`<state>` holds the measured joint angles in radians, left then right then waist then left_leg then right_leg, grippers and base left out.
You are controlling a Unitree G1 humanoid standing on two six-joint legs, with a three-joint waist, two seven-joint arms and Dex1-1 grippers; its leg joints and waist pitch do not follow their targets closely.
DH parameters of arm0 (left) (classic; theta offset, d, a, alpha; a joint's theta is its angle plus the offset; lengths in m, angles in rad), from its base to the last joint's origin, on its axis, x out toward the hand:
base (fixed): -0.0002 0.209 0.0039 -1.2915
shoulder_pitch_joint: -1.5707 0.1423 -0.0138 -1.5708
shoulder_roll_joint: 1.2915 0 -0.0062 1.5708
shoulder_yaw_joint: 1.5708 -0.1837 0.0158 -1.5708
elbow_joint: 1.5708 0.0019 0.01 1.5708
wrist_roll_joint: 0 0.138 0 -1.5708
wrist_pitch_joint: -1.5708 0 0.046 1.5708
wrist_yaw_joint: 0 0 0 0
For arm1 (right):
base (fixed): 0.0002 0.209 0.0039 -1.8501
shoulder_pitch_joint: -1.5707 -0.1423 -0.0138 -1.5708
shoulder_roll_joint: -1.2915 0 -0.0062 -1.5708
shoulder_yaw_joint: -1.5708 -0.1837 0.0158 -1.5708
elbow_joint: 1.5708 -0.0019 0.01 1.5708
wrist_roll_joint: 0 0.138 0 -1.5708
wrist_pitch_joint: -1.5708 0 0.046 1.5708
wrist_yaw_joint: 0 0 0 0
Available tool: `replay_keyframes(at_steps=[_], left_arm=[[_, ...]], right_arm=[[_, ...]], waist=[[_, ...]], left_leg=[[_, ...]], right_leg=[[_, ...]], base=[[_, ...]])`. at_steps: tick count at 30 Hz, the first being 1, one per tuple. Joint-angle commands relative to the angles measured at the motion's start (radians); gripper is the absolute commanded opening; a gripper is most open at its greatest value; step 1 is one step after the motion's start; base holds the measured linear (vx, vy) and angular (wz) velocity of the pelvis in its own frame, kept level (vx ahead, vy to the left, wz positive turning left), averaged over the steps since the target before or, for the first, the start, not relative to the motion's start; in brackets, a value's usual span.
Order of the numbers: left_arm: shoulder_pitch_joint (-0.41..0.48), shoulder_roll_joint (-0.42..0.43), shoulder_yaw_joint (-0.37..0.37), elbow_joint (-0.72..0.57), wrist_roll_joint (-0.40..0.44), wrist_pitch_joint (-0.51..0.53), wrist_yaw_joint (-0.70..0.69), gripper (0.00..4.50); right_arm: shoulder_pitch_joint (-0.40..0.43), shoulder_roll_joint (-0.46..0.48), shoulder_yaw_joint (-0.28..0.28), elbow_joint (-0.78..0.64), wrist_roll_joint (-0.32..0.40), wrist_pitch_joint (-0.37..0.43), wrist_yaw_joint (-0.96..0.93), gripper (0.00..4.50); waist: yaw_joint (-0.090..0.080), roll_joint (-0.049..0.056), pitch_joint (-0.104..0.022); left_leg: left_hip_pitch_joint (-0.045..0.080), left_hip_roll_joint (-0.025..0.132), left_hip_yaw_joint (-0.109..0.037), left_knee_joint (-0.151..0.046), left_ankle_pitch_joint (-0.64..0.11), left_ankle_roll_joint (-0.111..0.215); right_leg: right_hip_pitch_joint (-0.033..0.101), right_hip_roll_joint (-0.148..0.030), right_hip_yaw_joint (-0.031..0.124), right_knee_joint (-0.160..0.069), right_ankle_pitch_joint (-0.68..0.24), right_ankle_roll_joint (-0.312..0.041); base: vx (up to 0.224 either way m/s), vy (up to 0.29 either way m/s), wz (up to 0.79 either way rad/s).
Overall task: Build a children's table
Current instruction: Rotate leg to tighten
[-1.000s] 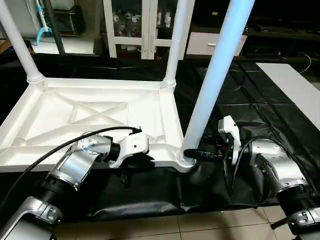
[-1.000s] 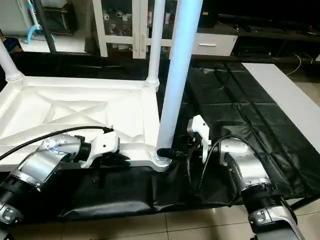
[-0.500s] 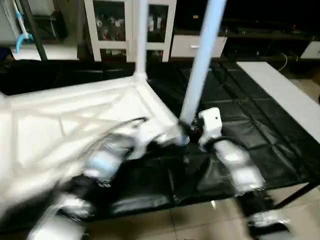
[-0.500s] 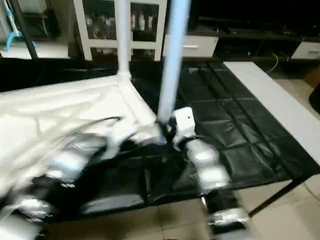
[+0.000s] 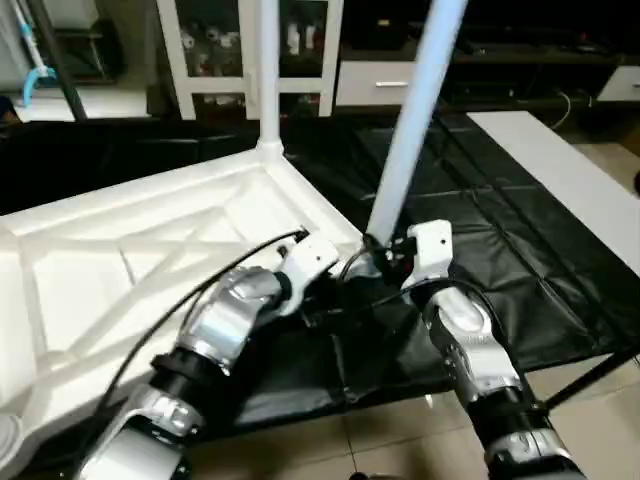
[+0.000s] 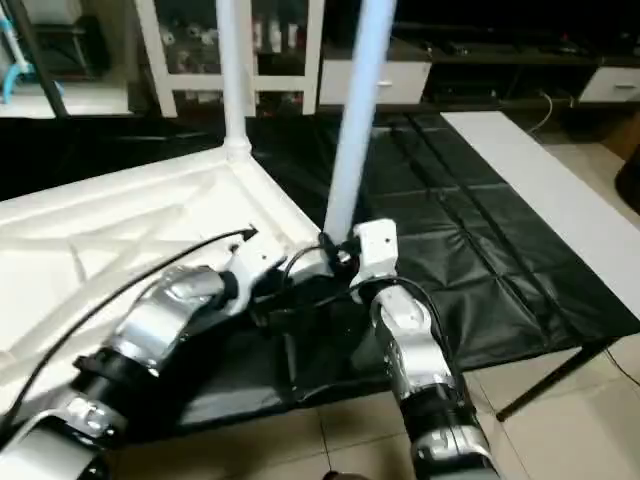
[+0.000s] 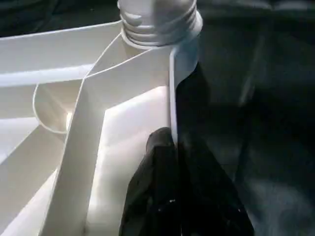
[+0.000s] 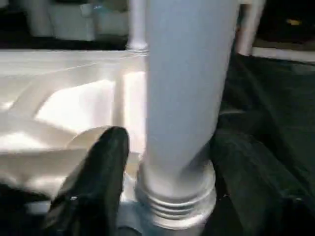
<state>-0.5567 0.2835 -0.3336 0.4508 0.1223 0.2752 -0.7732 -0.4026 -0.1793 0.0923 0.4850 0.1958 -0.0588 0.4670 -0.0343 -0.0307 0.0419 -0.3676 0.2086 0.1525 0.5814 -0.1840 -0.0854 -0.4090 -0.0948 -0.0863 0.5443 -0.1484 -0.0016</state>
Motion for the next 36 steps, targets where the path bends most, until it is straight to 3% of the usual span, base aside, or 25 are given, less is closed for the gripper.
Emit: replay_keyframes(at_steps=[1,2,3,4,5,7,9,11,12,14,15,16,22,25,28,29,32,34,36], left_arm=[[0.042,0.081,-0.065,0.008,0.005,-0.096,-0.184,0.00],[0.042,0.081,-0.065,0.008,0.005,-0.096,-0.184,0.00],[0.066,0.140,-0.099,-0.016,-0.015,-0.154,-0.318,0.00],[0.066,0.140,-0.099,-0.016,-0.015,-0.154,-0.318,0.00],[0.066,0.140,-0.099,-0.016,-0.015,-0.154,-0.318,0.00],[0.080,0.162,-0.104,-0.044,-0.047,-0.154,-0.397,0.00],[0.087,0.167,-0.098,-0.067,-0.082,-0.140,-0.448,0.00],[0.089,0.168,-0.097,-0.073,-0.093,-0.136,-0.465,0.00],[0.088,0.169,-0.098,-0.074,-0.095,-0.136,-0.470,0.00],[0.086,0.170,-0.099,-0.081,-0.102,-0.127,-0.482,0.00],[0.086,0.170,-0.100,-0.080,-0.103,-0.129,-0.484,0.00],[0.085,0.171,-0.102,-0.080,-0.108,-0.135,-0.490,0.00],[0.086,0.180,-0.099,-0.075,-0.114,-0.158,-0.517,0.00],[0.087,0.184,-0.099,-0.077,-0.113,-0.155,-0.519,0.00],[0.083,0.180,-0.096,-0.069,-0.086,-0.132,-0.469,0.00],[0.071,0.159,-0.085,-0.052,-0.057,-0.090,-0.389,0.00],[0.044,0.093,-0.041,-0.025,-0.041,0.011,-0.233,0.00],[0.014,0.012,0.018,0.008,-0.022,0.095,-0.035,0.00],[-0.006,-0.042,0.053,0.033,-0.024,0.118,0.070,0.00]], right_arm=[[0.005,-0.075,0.009,-0.082,0.061,0.048,0.195,2.97],[0.005,-0.075,0.009,-0.082,0.061,0.048,0.195,2.97],[0.011,-0.156,0.023,-0.093,0.093,0.060,0.367,2.97],[0.011,-0.156,0.023,-0.093,0.093,0.060,0.367,2.97],[0.011,-0.156,0.023,-0.093,0.093,0.060,0.367,2.97],[0.005,-0.206,0.026,-0.081,0.107,0.068,0.483,2.97],[-0.014,-0.244,0.026,-0.048,0.115,0.078,0.581,2.97],[-0.024,-0.255,0.028,-0.032,0.116,0.078,0.616,2.97],[-0.034,-0.262,0.031,-0.024,0.128,0.097,0.656,2.97],[-0.054,-0.268,0.039,-0.008,0.136,0.117,0.703,2.97],[-0.056,-0.269,0.043,-0.007,0.138,0.121,0.709,2.69],[-0.063,-0.273,0.051,-0.003,0.141,0.131,0.723,2.61],[-0.090,-0.278,0.069,0.035,0.137,0.149,0.785,2.20],[-0.095,-0.277,0.066,0.046,0.131,0.144,0.794,1.95],[-0.104,-0.253,0.043,0.106,0.073,0.100,0.668,1.91],[-0.112,-0.227,0.025,0.160,0.013,0.067,0.498,1.90],[-0.122,-0.177,-0.018,0.229,-0.047,0.057,0.161,1.88],[-0.101,-0.132,-0.062,0.233,-0.105,0.104,-0.151,1.87],[-0.076,-0.090,-0.094,0.214,-0.136,0.102,-0.319,1.87]], waist=[[0.008,0.001,-0.050],[0.012,0.006,-0.051],[0.013,0.010,-0.052],[0.019,0.008,-0.055],[0.019,0.006,-0.053],[0.027,0.005,-0.055],[0.036,-0.001,-0.056],[0.045,0.001,-0.061],[0.045,0.001,-0.064],[0.049,0.000,-0.068],[0.052,0.000,-0.067],[0.055,-0.008,-0.067],[0.066,-0.008,-0.059],[0.065,-0.008,-0.060],[0.063,-0.006,-0.060],[0.061,-0.007,-0.058],[0.048,-0.007,-0.052],[0.035,-0.009,-0.053],[0.032,-0.013,-0.056]], left_leg=[[0.006,0.014,0.005,-0.086,-0.432,0.041],[0.010,0.014,0.007,-0.085,-0.431,0.044],[0.010,0.016,0.007,-0.085,-0.423,0.042],[0.006,0.020,0.006,-0.086,-0.400,0.044],[0.005,0.021,0.012,-0.087,-0.378,0.045],[0.018,0.020,0.020,-0.079,-0.365,0.041],[0.025,0.020,0.030,-0.075,-0.350,0.049],[0.020,0.021,0.034,-0.070,-0.291,0.069],[0.015,0.019,0.033,-0.068,-0.253,0.077],[0.014,0.018,0.034,-0.065,-0.210,0.088],[0.014,0.018,0.034,-0.064,-0.184,0.098],[0.013,0.017,0.035,-0.063,-0.175,0.106],[0.017,0.020,0.032,-0.070,-0.260,0.061],[0.016,0.019,0.031,-0.071,-0.266,0.047],[0.014,0.019,0.031,-0.072,-0.263,0.042],[0.014,0.018,0.031,-0.072,-0.269,0.037],[0.019,0.011,0.026,-0.077,-0.330,-0.015],[0.020,0.009,0.020,-0.078,-0.361,-0.046],[0.018,0.007,0.019,-0.077,-0.374,-0.036]], right_leg=[[0.037,-0.039,0.031,-0.067,-0.444,-0.126],[0.037,-0.039,0.032,-0.068,-0.439,-0.133],[0.037,-0.039,0.034,-0.064,-0.423,-0.142],[0.044,-0.039,0.035,-0.056,-0.375,-0.159],[0.040,-0.036,0.038,-0.047,-0.320,-0.183],[0.029,-0.034,0.046,-0.044,-0.302,-0.206],[0.028,-0.032,0.055,-0.037,-0.289,-0.222],[0.032,-0.027,0.061,-0.020,-0.215,-0.246],[0.040,-0.027,0.061,-0.012,-0.165,-0.259],[0.044,-0.028,0.061,-0.006,-0.115,-0.268],[0.046,-0.028,0.060,-0.003,-0.091,-0.276],[0.048,-0.030,0.060,-0.001,-0.097,-0.278],[0.042,-0.033,0.061,-0.018,-0.273,-0.226],[0.041,-0.032,0.061,-0.020,-0.289,-0.213],[0.039,-0.031,0.062,-0.019,-0.278,-0.212],[0.037,-0.030,0.062,-0.020,-0.286,-0.210],[0.032,-0.029,0.059,-0.033,-0.425,-0.161],[0.029,-0.026,0.059,-0.039,-0.483,-0.123],[0.028,-0.024,0.057,-0.045,-0.485,-0.112]], base=[[0.000,0.000,0.00],[0.000,0.000,0.00],[0.000,0.000,0.00],[0.000,0.000,0.00],[0.000,0.000,0.00],[0.026,-0.004,0.06],[0.082,-0.013,0.19],[0.062,-0.005,0.11],[0.000,0.000,0.00],[0.000,0.000,0.00],[0.000,0.000,0.00],[0.000,0.000,0.00],[0.000,0.000,0.00],[0.000,0.000,0.00],[0.000,0.000,0.00],[0.000,0.000,0.00],[0.000,0.000,0.00],[0.000,0.000,0.00],[0.000,0.000,0.00]])
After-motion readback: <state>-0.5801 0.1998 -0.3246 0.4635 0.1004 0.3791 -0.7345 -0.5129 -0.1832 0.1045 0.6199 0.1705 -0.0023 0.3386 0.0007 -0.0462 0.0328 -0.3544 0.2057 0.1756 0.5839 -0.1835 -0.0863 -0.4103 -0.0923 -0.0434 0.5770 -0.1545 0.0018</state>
